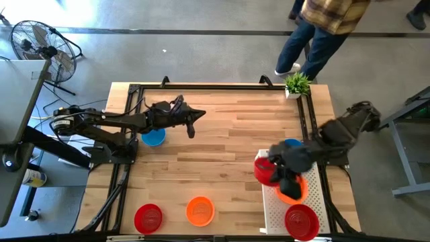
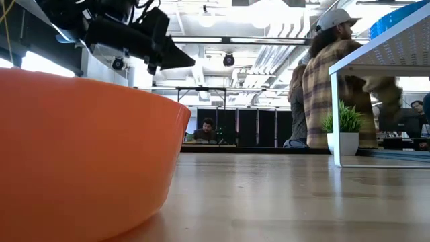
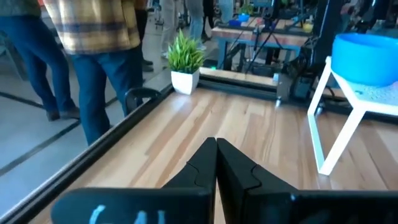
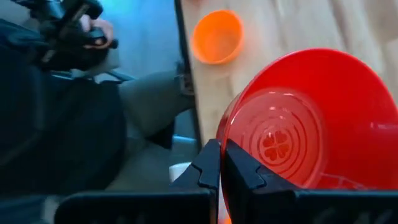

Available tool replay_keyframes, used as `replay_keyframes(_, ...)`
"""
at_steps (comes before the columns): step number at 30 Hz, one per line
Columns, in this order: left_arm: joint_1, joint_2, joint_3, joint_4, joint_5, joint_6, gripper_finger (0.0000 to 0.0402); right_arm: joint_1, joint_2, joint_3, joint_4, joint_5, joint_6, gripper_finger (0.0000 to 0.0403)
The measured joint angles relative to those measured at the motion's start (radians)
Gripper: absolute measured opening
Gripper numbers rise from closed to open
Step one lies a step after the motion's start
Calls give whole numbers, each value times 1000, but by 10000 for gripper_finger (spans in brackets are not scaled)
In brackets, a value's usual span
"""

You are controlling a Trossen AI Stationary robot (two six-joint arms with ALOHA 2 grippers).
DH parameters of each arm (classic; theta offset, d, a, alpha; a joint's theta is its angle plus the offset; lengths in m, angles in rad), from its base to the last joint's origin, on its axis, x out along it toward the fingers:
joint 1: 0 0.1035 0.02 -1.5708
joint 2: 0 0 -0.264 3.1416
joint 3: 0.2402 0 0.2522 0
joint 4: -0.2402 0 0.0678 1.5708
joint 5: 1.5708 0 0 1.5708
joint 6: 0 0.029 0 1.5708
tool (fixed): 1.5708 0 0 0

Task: Pick & Place Mini bowls
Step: Stack the red bowl on top of the other red bowl on the shelf

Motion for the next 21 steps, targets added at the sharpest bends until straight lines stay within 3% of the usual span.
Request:
replay_keyframes(10, 3, 0, 0, 93, 1, 28, 1, 260, 3, 41, -26, 157, 412, 0)
replay_keyframes(21, 2, 0, 0, 96, 2, 41, 1, 440, 79, 40, -35, 170, 644, 0)
